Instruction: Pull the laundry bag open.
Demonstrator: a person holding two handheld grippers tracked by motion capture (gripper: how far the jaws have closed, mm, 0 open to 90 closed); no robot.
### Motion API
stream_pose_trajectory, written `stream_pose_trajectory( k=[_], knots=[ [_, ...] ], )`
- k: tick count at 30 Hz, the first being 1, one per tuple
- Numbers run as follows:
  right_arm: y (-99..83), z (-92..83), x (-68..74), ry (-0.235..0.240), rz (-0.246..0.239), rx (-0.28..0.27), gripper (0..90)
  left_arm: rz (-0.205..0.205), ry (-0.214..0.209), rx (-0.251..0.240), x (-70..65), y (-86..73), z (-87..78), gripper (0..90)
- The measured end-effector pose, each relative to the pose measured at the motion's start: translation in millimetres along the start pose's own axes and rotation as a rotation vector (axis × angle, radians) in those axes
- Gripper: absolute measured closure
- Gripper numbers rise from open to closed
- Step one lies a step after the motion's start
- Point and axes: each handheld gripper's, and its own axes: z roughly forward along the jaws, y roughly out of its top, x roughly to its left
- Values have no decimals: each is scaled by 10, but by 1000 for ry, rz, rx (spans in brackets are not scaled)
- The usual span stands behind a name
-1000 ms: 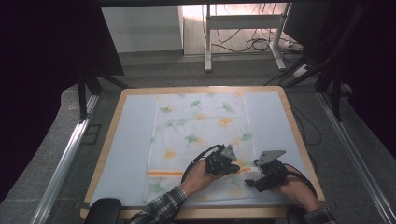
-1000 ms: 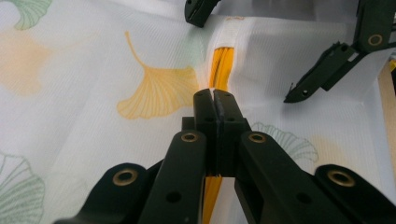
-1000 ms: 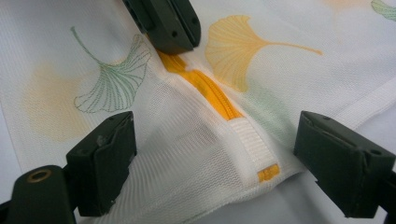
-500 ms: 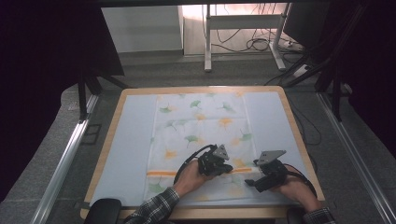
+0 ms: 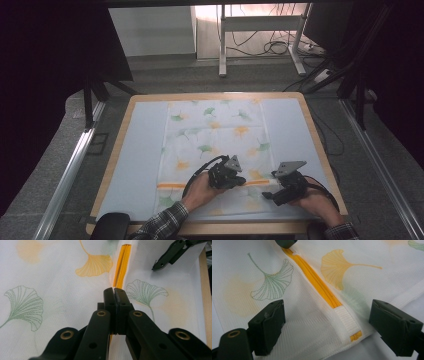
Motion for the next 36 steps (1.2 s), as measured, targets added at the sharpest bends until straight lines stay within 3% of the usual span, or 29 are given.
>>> stream_pose_trajectory(
  k=[10, 28, 36],
  knots=[
    [3, 1, 3, -3, 4, 0, 140, 2, 7, 6, -18, -40, -55, 900],
    [0, 1, 3, -4, 5, -2, 141, -40, 21, -4, 30, -243, -226, 900],
    [-1, 1, 5, -5, 7, -3, 141, -38, 29, -12, 15, -277, -269, 900]
  ],
)
